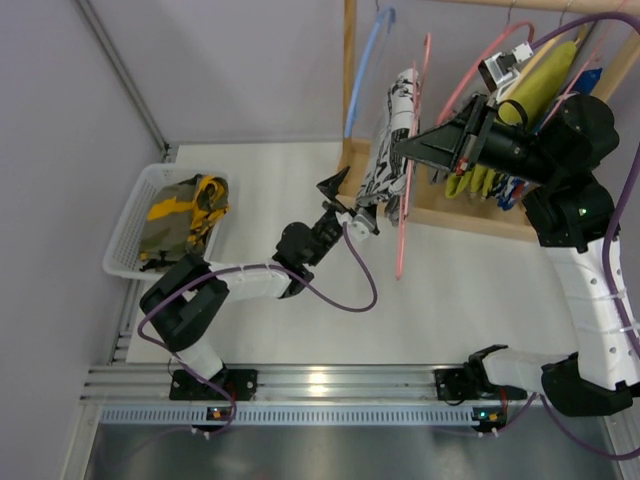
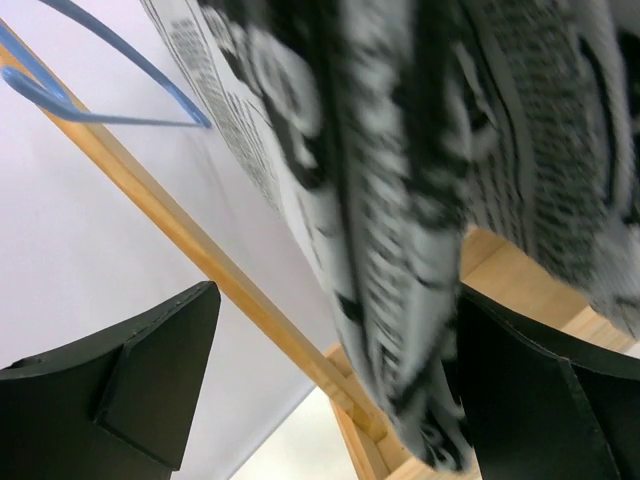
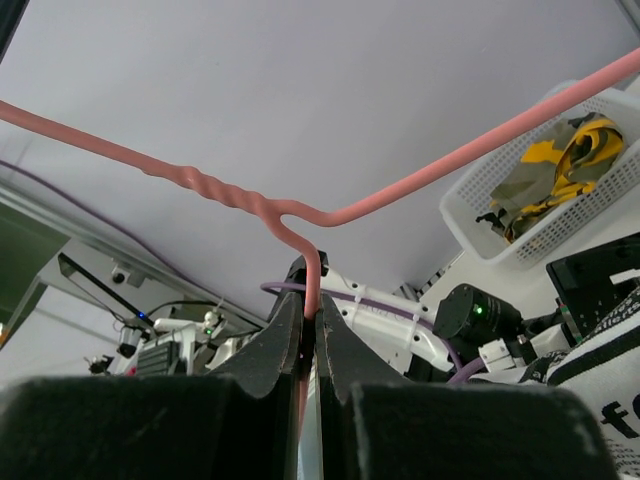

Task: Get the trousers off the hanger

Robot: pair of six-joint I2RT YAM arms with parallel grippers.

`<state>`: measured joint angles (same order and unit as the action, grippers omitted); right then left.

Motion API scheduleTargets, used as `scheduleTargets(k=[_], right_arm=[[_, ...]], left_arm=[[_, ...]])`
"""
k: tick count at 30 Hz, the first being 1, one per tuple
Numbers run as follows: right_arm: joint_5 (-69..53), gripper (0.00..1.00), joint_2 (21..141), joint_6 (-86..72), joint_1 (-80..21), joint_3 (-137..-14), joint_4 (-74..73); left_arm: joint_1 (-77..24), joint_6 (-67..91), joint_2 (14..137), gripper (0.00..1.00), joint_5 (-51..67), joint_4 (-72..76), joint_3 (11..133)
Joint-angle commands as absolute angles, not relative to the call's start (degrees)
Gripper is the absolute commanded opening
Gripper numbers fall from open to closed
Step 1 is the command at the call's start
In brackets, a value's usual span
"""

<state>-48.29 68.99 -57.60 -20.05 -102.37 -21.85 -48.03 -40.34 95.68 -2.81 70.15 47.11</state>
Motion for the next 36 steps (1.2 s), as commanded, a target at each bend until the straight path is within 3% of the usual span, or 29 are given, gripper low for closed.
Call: scheduleTargets(k=[1, 10, 20, 24, 25, 28, 29, 32, 33, 36], right_arm=[[-48.34, 0.00, 66.71, -55.81, -19.69, -103.71, -11.51], [-47.37, 0.00, 68.03, -57.39, -19.60, -103.71, -8.97], [-47.11, 0.00, 67.41, -56.69, -19.69, -103.71, -10.10], [-47.20, 0.00, 67.15, -55.99, -19.60, -104.06, -10.72], [-47.28, 0.00, 67.15, -55.99, -19.51, -103.98, -10.55], [-47.29, 0.00, 66.36, -56.08, -19.42, -102.48, -9.58], [-47.29, 0.00, 66.01, -55.99, -19.42, -101.44, -9.75], [-47.29, 0.00, 65.48, -55.02, -18.99, -99.15, -10.37], [-47.20, 0.00, 65.30, -54.06, -18.90, -98.53, -10.46], [-46.93, 0.00, 64.34, -52.57, -18.81, -94.93, -10.02]], left_arm=[[-47.81, -37.71, 95.54, 0.98, -1.41, 74.18, 50.19], [-51.06, -39.11, 94.66, 0.98, 4.75, 74.44, 48.43], [-51.77, -38.32, 96.77, 0.96, -3.24, 73.13, 51.15], [-50.80, -38.23, 96.86, 0.81, -5.62, 72.25, 52.21], [-50.63, -37.45, 96.77, 0.69, -6.32, 72.07, 52.47], [-49.66, -34.82, 95.89, 0.52, -9.22, 69.27, 54.31], [-49.40, -34.46, 94.93, 0.35, -9.58, 68.91, 54.75], [-49.48, -34.10, 91.78, 0.13, -8.79, 68.91, 53.27], [-49.48, -34.01, 90.63, 0.01, -8.09, 68.73, 52.65], [-49.57, -30.69, 83.61, 0.00, -6.77, 61.47, 51.24]])
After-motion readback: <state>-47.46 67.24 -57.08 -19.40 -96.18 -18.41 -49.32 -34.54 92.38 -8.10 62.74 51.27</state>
